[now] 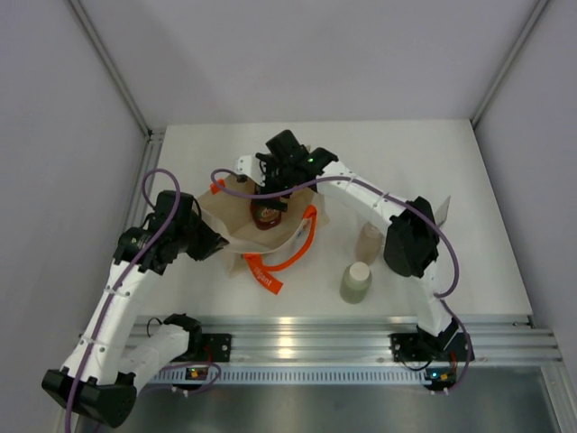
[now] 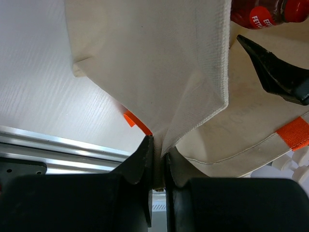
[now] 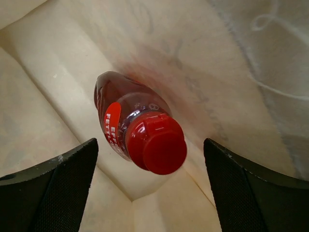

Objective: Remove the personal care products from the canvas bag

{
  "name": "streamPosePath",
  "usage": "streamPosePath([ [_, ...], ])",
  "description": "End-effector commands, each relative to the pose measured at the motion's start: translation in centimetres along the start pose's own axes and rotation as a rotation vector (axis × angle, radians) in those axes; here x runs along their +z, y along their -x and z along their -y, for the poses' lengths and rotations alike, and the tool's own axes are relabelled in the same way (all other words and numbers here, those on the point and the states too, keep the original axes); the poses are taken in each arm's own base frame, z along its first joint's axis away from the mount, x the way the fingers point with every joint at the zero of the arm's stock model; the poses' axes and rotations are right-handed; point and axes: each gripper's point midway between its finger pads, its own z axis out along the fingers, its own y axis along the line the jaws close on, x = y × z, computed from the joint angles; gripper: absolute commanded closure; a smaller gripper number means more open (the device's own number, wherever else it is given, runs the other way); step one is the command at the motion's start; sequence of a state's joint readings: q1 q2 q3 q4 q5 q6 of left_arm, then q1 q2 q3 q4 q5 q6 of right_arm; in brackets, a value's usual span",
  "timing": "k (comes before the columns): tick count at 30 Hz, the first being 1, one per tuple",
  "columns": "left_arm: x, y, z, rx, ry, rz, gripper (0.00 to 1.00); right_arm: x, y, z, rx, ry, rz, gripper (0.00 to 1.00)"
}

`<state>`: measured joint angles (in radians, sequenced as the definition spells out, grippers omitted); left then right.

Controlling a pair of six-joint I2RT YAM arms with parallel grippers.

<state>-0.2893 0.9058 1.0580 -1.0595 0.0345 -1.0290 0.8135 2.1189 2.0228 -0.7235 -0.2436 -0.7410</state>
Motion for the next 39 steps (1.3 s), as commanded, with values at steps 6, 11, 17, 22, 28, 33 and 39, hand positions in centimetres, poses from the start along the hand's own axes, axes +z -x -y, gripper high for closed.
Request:
streamPosePath([
  [6, 0.5, -0.4, -0.4, 0.025, 0.007, -0.024, 1.00, 2.0, 0.2, -0.3, -0.024, 0.116, 0.100, 0.17],
  [11, 0.6, -0.5, -0.4, 0.034, 0.012, -0.029, 1.00, 2.8, 0.7, -0.6, -0.037, 0.149, 0.150, 0.17],
  [17, 0.7, -0.7, -0.5, 0.030, 0.011, -0.038, 1.00, 3.6, 0.7, -0.9, -0.022, 0.172, 0.174, 0.29],
  [22, 0.7, -0.8, -0.7, 0.023, 0.013, -0.041, 1.00, 3.4, 1.2, -0.9, 0.013, 0.174, 0.213, 0.65],
  [28, 0.8, -0.9, -0.8, 0.018, 0.014, -0.039, 1.00, 2.0, 3.4, 0.7, 0.071, 0.125, 0.307, 1.00],
  [33, 0.8, -0.6, -0.7, 0.015, 0.019, -0.032, 1.00, 1.0, 4.5, 0.9, 0.104, 0.125, 0.345, 1.00],
  [39, 0.8, -0.5, -0.7, 0.011, 0.019, -0.022, 1.00, -1.0, 6.1, 2.0, 0.186, 0.072, 0.378, 1.00],
])
